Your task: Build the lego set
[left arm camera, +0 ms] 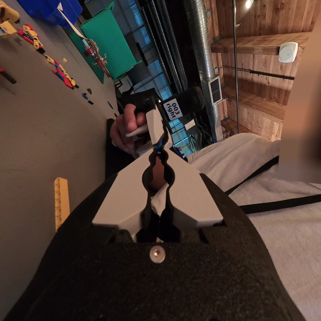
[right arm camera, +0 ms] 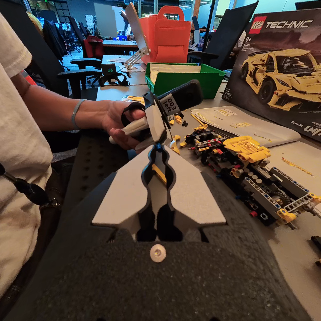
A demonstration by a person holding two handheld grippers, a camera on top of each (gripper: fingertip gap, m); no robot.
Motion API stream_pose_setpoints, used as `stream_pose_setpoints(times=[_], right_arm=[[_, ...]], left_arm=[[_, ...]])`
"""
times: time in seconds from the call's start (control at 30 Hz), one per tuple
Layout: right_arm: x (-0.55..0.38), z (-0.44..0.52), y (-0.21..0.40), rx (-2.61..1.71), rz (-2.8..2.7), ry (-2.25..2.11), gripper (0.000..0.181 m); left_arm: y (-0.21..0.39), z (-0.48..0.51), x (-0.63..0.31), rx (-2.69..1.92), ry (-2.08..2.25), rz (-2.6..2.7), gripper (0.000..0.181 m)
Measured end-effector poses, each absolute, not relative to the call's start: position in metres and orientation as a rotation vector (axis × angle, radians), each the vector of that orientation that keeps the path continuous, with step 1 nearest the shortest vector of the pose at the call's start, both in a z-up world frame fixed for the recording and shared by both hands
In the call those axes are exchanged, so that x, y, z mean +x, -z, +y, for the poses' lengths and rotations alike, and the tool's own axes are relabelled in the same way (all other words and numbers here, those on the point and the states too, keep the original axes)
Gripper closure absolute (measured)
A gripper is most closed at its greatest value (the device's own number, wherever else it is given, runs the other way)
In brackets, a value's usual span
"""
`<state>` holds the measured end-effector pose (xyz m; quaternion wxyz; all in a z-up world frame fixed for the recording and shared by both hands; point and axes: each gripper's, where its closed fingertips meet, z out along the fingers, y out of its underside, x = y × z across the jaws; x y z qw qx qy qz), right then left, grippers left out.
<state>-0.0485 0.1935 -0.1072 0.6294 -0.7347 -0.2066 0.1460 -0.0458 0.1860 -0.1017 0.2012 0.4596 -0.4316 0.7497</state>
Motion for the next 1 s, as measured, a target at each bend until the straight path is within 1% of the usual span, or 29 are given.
stream_pose_setpoints(times=[0.3, 0.37, 0.47, 0.57, 0.63, 0.7, 0.87, 1.0], right_arm=[[-0.048, 0.192, 0.108, -1.695, -0.471, -0.345, 0.176], [-0.046, 0.192, 0.111, -1.73, -0.462, -0.351, 0.177], [-0.035, 0.192, 0.117, -1.778, -0.433, -0.295, 0.177], [-0.021, 0.189, 0.135, -1.882, -0.416, -0.202, 0.177], [-0.017, 0.189, 0.138, -1.903, -0.396, -0.204, 0.177], [-0.017, 0.189, 0.14, -1.914, -0.387, -0.222, 0.177], [-0.02, 0.19, 0.146, -1.943, -0.407, -0.224, 0.177], [-0.021, 0.191, 0.152, -1.979, -0.424, -0.205, 0.177]], left_arm=[[0.104, 0.186, -0.045, 1.301, -2.081, -1.215, 0.177], [0.106, 0.186, -0.044, 1.336, -2.092, -1.289, 0.177], [0.12, 0.199, -0.041, 1.483, -2.085, -1.67, 0.173], [0.16, 0.219, -0.041, 1.66, -1.759, -2.38, 0.164], [0.17, 0.218, -0.044, 1.628, -1.574, -2.628, 0.163], [0.181, 0.214, -0.046, 1.619, -1.423, -2.691, 0.165], [0.2, 0.222, -0.037, 1.676, -1.211, -2.854, 0.166], [0.21, 0.218, -0.036, 1.648, -1.178, -2.852, 0.168]])
